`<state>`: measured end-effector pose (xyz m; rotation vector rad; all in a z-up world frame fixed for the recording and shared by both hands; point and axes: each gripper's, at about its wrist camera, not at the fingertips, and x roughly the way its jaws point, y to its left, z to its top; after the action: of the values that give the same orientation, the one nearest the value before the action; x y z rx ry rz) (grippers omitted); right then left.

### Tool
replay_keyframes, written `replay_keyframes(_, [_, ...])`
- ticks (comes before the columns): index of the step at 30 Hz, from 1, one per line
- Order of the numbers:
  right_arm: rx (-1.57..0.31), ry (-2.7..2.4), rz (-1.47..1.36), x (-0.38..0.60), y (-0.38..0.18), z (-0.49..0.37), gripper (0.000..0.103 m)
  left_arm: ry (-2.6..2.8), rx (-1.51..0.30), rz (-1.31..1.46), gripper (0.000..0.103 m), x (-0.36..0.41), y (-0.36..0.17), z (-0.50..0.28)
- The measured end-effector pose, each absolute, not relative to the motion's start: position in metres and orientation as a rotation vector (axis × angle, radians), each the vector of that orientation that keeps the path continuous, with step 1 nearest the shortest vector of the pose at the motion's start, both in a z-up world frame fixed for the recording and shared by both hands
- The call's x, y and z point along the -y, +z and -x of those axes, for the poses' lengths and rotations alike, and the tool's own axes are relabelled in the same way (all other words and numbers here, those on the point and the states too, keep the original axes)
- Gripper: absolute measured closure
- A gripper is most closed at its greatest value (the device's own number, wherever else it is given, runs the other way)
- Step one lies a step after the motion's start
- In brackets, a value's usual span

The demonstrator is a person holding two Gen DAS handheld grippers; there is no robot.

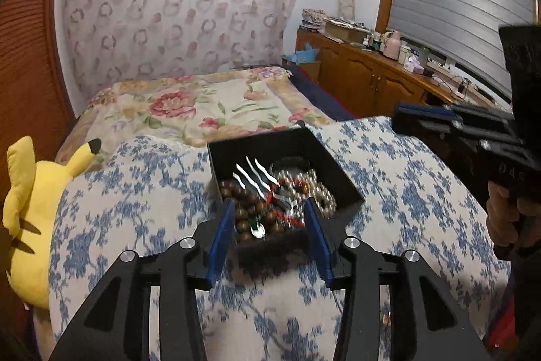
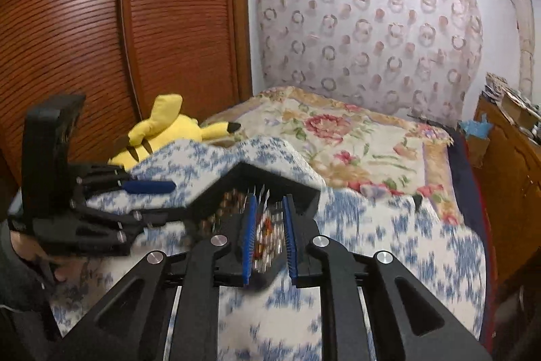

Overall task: Organize jewelry
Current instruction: 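Grasp a gold ring with the left gripper while the right gripper grasps a pearl ring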

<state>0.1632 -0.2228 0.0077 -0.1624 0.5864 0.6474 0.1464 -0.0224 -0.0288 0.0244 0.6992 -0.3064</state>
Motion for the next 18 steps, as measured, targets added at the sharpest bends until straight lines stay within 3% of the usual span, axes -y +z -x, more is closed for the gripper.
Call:
replay_keyframes(3, [-0.614, 0.635, 0.152, 0.234, -0.009, -0.139, 0.071, -0.316, -0.712, -0.033, 0.058, 0.025, -0.036, -0.130])
replay_keyframes(18, [-0.829, 0.645, 0.214, 0.248, -0.095, -0.072, 0.070, -0.428, -0.833, -0.066, 0.056, 0.061, -0.086, -0.078])
